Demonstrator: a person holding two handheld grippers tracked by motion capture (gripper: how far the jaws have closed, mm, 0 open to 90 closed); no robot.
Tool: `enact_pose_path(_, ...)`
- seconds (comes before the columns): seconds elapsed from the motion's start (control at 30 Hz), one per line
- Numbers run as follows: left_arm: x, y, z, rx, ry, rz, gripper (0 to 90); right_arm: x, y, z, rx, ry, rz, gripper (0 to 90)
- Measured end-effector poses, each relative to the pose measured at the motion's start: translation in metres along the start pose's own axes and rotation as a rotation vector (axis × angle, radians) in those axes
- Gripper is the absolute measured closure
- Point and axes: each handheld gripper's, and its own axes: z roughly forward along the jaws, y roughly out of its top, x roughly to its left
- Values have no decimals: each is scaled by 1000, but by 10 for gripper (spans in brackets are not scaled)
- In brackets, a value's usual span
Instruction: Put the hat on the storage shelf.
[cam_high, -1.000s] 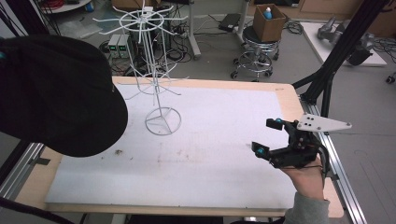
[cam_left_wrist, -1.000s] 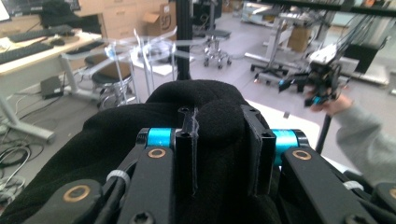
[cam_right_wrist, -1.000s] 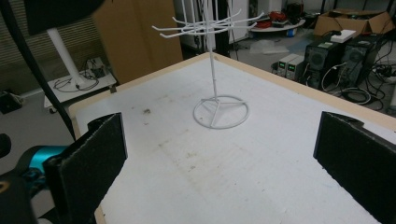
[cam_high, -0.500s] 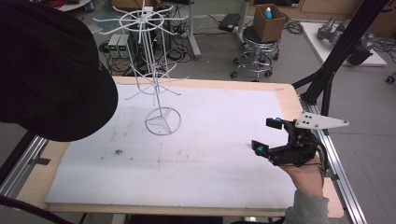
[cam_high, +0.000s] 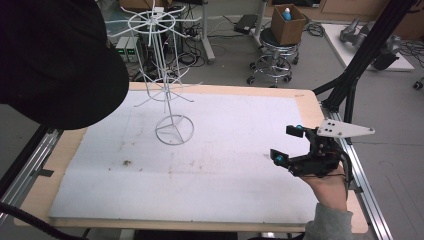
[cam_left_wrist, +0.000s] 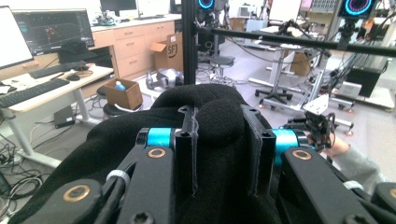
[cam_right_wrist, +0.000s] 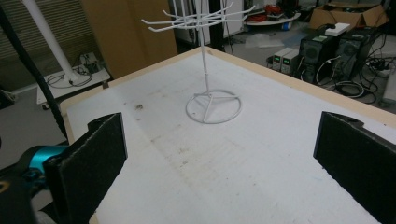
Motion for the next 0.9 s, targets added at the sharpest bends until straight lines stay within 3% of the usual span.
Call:
enact_pose_path(0.23, 5, 2, 21, 8, -22, 21, 698, 0, 0, 4, 17, 5, -11, 16)
enact_pose_path(0.5, 14, 0, 40, 33, -27, 15, 698, -2, 0, 1, 13, 0, -1, 16)
enact_pose_path(0.9, 17, -8, 60, 97, -10, 35, 696, 0, 0, 2, 17, 1, -4, 16)
